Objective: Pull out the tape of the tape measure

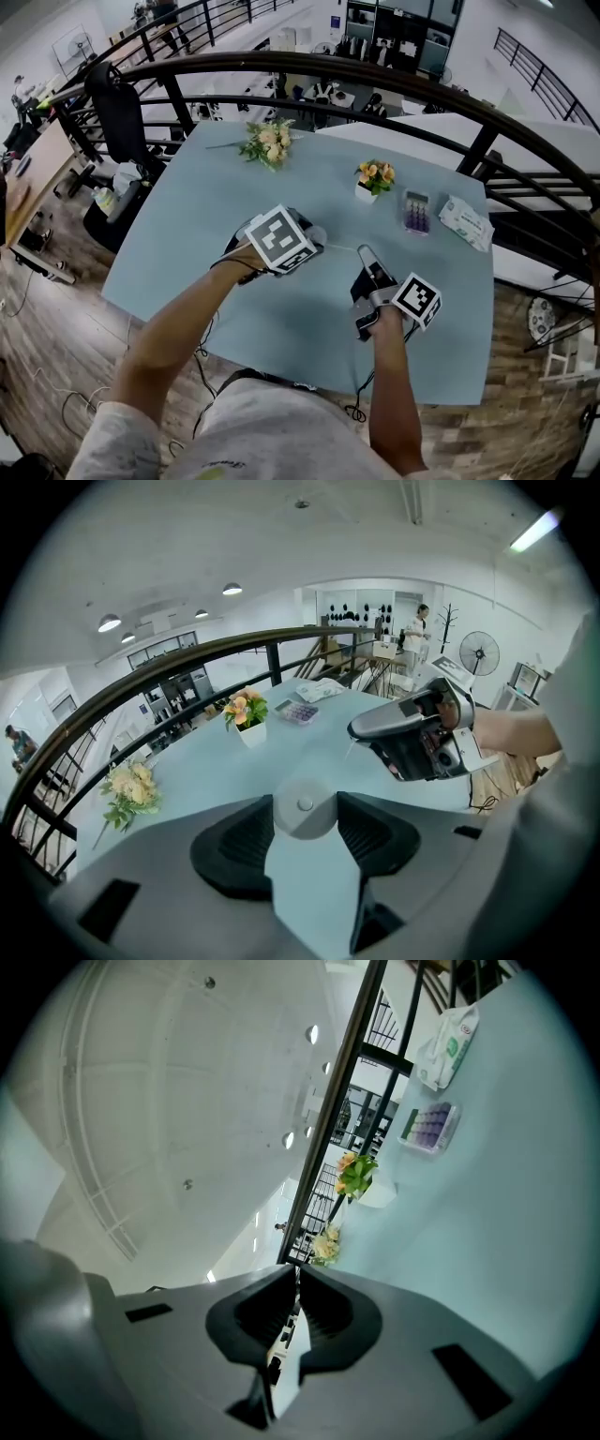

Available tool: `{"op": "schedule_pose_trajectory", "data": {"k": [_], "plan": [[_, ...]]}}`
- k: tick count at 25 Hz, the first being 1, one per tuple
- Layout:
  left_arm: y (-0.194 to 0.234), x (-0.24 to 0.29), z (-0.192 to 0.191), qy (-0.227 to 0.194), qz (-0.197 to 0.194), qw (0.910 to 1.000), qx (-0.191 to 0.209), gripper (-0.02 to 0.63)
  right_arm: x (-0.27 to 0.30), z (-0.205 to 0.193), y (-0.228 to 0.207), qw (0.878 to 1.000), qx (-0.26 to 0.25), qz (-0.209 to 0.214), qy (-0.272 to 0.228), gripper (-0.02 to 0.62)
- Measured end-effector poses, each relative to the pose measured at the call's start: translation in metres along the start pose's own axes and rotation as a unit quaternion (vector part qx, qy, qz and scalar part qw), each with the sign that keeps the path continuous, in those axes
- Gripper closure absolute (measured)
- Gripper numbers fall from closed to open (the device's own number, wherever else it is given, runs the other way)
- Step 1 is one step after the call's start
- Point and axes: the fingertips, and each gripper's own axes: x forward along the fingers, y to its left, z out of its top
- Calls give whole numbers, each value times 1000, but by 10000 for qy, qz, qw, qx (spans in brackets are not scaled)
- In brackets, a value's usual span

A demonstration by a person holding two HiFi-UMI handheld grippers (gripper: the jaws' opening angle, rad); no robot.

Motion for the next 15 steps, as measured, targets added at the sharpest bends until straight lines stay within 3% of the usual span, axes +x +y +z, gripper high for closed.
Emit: {"op": "schedule_pose_trajectory", "data": {"k": [15], "plan": [[15,-14,0,-34,5,9997,221,394,14,-3,16,9994,-320,-94,-30,577]]}}
